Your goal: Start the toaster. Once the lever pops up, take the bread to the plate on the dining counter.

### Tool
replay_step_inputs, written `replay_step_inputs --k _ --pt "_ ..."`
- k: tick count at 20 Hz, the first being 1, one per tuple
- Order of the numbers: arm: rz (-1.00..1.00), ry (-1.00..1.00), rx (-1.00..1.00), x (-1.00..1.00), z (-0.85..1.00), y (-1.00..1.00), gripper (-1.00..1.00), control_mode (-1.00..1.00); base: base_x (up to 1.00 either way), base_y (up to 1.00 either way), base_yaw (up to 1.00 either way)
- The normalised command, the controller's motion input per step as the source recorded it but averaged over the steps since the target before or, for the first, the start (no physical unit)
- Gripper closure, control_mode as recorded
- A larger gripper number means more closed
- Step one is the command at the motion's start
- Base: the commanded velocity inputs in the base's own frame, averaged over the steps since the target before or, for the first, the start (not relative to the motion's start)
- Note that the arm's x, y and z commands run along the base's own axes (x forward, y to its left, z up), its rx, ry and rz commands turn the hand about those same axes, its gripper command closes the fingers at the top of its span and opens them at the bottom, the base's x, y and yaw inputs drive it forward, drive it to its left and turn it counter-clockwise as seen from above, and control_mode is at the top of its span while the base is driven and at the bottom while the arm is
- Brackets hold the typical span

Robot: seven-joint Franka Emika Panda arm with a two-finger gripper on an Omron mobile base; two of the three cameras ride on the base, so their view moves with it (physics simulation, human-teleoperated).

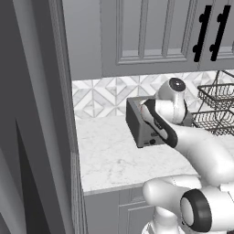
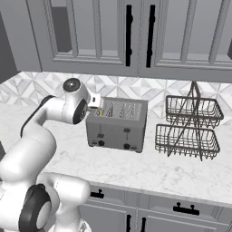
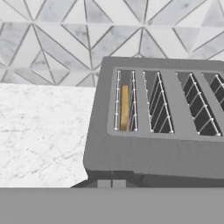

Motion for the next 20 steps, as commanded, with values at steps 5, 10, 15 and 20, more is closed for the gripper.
replay_step_inputs --k 5,10,15,20 --pt "0.00 0.00 0.00 0.17 0.09 0.01 1.00 -1.00 0.00 0.00 0.00" --pt "-0.01 -0.17 0.00 -0.04 -0.08 0.00 -1.00 -1.00 0.00 0.00 0.00" --pt "0.00 -0.29 0.00 -0.06 0.00 -0.01 -1.00 -1.00 0.00 0.00 0.00" --pt "0.00 -0.15 0.00 -0.02 0.00 0.00 -1.00 -1.00 0.00 0.00 0.00"
